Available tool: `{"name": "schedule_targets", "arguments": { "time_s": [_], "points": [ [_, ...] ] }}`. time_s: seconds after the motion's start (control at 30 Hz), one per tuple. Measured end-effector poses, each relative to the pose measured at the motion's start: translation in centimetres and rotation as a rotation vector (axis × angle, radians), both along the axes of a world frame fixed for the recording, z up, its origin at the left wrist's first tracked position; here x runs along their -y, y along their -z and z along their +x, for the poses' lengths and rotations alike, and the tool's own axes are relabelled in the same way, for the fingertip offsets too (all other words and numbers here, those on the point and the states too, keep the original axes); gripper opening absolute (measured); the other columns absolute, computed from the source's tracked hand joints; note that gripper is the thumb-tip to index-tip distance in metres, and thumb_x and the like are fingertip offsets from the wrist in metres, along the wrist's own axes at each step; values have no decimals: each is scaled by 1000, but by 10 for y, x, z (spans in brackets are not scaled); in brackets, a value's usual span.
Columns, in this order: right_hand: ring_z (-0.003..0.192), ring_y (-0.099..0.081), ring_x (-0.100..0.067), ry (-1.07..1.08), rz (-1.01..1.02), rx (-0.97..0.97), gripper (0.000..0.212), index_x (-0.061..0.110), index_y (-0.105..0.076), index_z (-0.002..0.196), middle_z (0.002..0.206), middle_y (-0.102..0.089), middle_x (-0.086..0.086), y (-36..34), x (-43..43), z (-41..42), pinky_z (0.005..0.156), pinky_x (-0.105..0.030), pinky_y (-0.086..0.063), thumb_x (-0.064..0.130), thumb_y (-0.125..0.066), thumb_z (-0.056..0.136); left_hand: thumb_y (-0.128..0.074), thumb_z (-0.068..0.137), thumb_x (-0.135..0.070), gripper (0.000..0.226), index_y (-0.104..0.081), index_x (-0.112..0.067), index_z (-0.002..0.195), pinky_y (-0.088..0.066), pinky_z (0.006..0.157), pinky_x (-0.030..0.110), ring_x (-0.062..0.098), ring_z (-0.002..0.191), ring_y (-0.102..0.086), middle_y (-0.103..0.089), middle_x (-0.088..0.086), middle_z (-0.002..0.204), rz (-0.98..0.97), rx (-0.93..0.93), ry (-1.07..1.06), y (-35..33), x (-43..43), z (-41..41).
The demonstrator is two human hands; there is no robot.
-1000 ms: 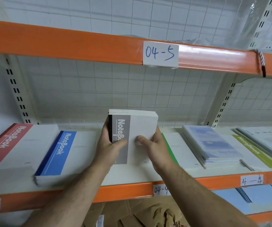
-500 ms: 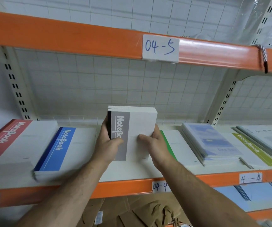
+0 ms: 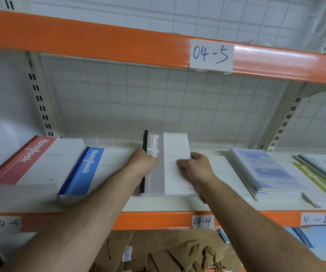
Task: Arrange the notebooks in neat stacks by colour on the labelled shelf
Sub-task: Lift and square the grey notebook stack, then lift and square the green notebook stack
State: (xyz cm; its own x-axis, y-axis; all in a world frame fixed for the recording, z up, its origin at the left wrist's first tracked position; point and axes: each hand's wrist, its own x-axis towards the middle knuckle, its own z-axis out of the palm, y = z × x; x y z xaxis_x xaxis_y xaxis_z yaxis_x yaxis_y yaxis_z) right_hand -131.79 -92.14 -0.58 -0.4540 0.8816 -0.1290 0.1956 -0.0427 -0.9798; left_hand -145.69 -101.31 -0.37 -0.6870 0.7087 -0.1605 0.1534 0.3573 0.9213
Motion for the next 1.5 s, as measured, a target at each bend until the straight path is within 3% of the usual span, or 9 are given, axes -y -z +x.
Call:
{"name": "schedule_targets", "arguments": {
  "time_s": [0.1, 0.2, 0.33, 0.5, 0.8, 1.07, 1.27, 1.4, 1.5],
  "points": [
    [67, -70, -28, 3, -153, 65, 5, 0, -66, 89, 82, -72, -16, -1, 0, -3, 50, -27, -56, -4, -66, 86, -59, 68, -19, 27, -67, -9, 91, -59, 73, 38, 27, 85, -71, -73, 10, 93, -174, -100, 90, -4, 5, 3],
    [61, -65, -27, -21, -167, 189, 6, -1, -63, 81, 74, -67, -16, 11, -3, -10, 52, -27, -50, -2, -68, 85, -58, 77, -21, 8, -52, -16, 78, -44, 57, 26, 22, 72, -63, -60, 3, 77, -323, -223, 184, -4, 14, 14],
    [62, -64, -28, -21, -149, 229, 6, -4, -64, 80, 71, -65, -17, 23, -2, -22, 58, -31, -53, -3, -68, 84, -48, 86, -14, 19, -60, -7, 99, -39, 52, 23, 24, 89, -64, -61, 13, 100, -441, -413, 270, 3, 15, 18],
    [71, -66, -30, -35, -131, 245, 17, -13, -66, 96, 92, -71, -28, 24, 1, -34, 60, -32, -52, -3, -67, 83, -41, 90, -6, 41, -56, -7, 127, -54, 86, 31, 25, 109, -59, -52, 11, 136, -519, -530, 332, 2, 17, 18],
    [63, -59, -23, -116, -4, 387, 6, 1, -62, 83, 75, -62, -13, 22, 9, -50, 52, -24, -44, 4, -66, 82, -44, 88, -13, 30, -51, -14, 117, -55, 82, 36, 22, 99, -57, -58, 5, 114, -514, -682, 379, 6, 20, 6],
    [54, -48, -17, -103, 278, 580, 28, 14, -47, 62, 59, -48, 1, 10, 15, -31, 49, -23, -35, 22, -67, 80, -50, 89, -20, 13, -54, -17, 101, -44, 60, 28, 18, 88, -59, -61, 1, 101, -589, -877, 459, 0, 7, 7],
    [94, -66, -25, 43, 420, 614, 24, 11, -73, 103, 101, -72, -7, -2, -1, 16, 77, -25, -51, 24, -60, 88, -52, 93, -24, 34, -52, -18, 127, -46, 84, 29, 22, 111, -54, -54, 2, 131, -318, -607, 413, -14, -26, 32],
    [98, -68, -23, 99, 436, 650, 31, 7, -71, 112, 110, -72, -6, -4, -21, 49, 86, -32, -57, 23, -60, 88, -55, 90, -16, 10, -51, -21, 83, -39, 74, 29, 22, 84, -50, -51, 3, 94, -159, -264, 365, -10, -47, 60],
    [100, -68, -22, 68, 455, 648, 33, 7, -69, 116, 115, -72, -6, 0, -39, 71, 87, -31, -56, 25, -61, 90, -57, 90, -15, 9, -53, -13, 82, -31, 58, 27, 18, 65, -42, -46, 2, 73, -113, -118, 301, -2, -65, 78]
  ]
}}
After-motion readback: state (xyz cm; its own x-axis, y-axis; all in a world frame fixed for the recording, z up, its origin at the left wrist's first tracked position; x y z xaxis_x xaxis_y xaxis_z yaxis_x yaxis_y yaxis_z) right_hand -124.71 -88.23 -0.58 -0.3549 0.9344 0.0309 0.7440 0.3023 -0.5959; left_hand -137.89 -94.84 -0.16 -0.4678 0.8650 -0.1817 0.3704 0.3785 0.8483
